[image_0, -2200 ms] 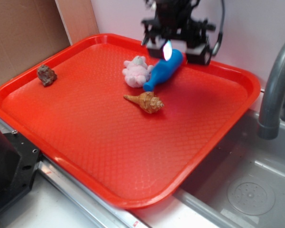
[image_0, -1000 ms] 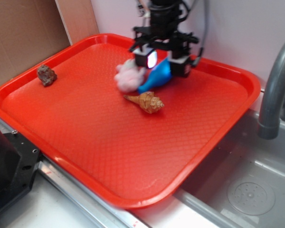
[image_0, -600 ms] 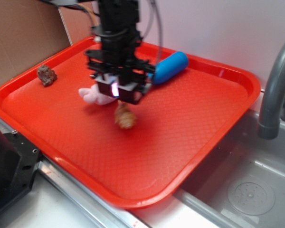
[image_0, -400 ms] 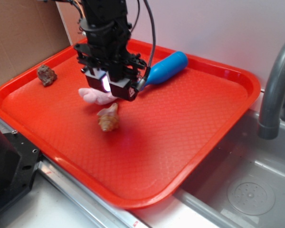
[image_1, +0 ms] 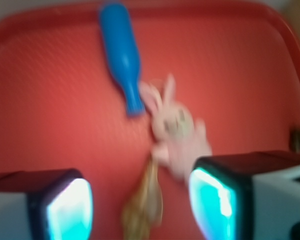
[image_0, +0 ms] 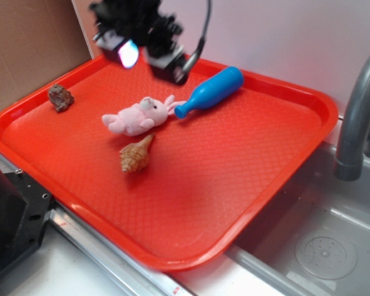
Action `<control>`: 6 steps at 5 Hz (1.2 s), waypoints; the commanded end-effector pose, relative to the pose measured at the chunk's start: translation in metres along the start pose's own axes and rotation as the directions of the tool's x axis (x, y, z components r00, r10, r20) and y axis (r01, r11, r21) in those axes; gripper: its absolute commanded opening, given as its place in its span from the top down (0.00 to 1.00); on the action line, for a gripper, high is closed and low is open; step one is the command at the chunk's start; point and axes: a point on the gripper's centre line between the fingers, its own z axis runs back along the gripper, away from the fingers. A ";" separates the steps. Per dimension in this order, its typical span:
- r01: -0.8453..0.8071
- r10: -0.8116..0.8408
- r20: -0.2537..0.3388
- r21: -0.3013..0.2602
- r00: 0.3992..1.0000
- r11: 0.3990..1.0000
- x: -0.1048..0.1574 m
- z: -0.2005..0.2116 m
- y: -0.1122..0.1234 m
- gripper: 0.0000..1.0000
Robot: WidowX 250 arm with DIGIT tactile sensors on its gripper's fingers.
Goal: Grab the blue bottle.
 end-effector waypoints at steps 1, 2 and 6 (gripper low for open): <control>-0.003 0.003 0.039 -0.006 0.999 1.000 0.014 0.012 0.001 0.00; -0.003 0.003 0.039 -0.006 0.999 1.000 0.014 0.012 0.001 0.00; 0.071 -0.068 0.043 -0.070 0.997 0.995 0.076 -0.079 -0.015 0.00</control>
